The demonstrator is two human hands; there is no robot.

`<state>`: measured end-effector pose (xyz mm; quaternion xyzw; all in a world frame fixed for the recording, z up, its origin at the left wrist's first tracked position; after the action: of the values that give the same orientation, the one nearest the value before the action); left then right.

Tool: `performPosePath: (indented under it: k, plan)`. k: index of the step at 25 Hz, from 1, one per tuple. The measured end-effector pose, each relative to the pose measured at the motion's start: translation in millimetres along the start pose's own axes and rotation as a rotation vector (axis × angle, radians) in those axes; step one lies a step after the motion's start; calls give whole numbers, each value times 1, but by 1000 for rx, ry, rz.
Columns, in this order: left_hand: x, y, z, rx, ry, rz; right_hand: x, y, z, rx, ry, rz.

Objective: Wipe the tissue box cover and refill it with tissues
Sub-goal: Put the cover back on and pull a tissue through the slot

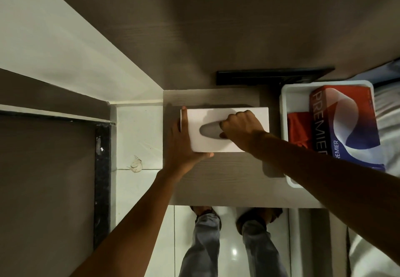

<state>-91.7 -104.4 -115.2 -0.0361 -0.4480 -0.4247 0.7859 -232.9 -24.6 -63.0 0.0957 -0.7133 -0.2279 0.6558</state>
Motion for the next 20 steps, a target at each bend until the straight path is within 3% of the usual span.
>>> performPosePath:
  k: [14, 20]
  plan:
    - [-2, 0, -2, 3, -6, 12, -5, -3, -3, 73, 36, -7]
    - [8, 3, 4, -53, -74, 73, 9, 10, 5, 33, -69, 115]
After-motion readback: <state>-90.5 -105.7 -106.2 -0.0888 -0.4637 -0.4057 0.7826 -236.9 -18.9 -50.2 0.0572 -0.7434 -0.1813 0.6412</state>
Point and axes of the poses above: each hand's wrist, its own y-axis away from the middle knuckle, its own x-axis out of the back of the hand, z = x × y, the point moved 9 cm from there along -y, towards the middle knuckle, and after that the axes turned 2 degrees about -y, right-handed, at the moved point
